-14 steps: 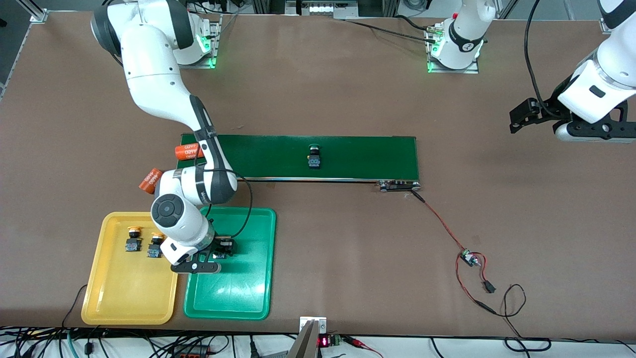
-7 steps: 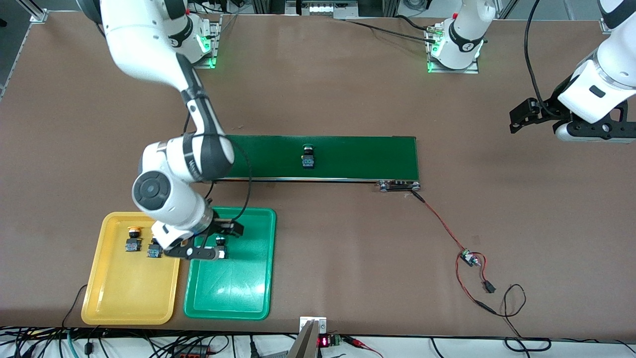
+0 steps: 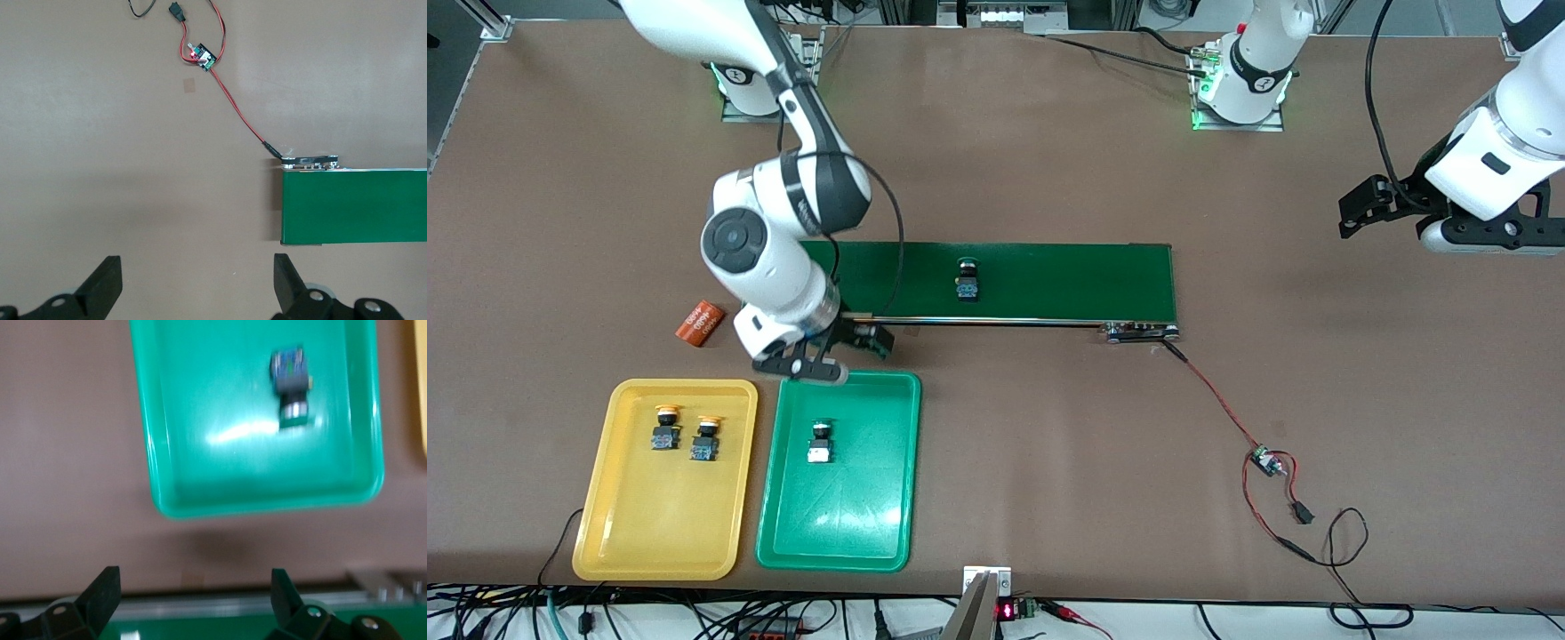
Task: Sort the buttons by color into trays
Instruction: 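Release the button in the green tray and return the right gripper, then grasp the second green-cap button on the conveyor with the right gripper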
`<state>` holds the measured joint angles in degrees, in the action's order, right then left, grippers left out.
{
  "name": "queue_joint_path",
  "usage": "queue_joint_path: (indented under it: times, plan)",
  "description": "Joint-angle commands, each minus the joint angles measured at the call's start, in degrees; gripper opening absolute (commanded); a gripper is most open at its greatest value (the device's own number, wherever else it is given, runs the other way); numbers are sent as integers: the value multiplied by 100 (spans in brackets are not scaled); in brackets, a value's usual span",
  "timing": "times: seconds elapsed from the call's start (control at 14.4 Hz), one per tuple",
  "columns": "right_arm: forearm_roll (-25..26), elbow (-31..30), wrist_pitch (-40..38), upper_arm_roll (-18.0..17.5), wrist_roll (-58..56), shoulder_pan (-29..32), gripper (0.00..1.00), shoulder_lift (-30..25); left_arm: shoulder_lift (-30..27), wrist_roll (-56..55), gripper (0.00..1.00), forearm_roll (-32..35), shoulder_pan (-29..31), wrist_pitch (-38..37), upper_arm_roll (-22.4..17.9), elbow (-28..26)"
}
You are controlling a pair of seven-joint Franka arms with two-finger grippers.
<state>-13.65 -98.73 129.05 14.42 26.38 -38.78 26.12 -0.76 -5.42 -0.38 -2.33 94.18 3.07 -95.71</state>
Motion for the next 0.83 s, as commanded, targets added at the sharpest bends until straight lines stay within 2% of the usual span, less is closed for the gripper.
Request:
queue_joint_path:
  times: [0.0, 0.28, 0.76]
  plan:
    - [-7, -806, 173, 17, 681, -524, 100, -573, 6, 58, 100, 82, -4, -110, 1, 96]
    - [467, -824, -248, 34, 1089, -991, 100, -608, -3, 58, 100, 82, -4, -110, 1, 96]
    - [468, -710, -416, -1, 1080, -1325, 100, -424, -3, 50, 100, 91, -4, -119, 1, 96]
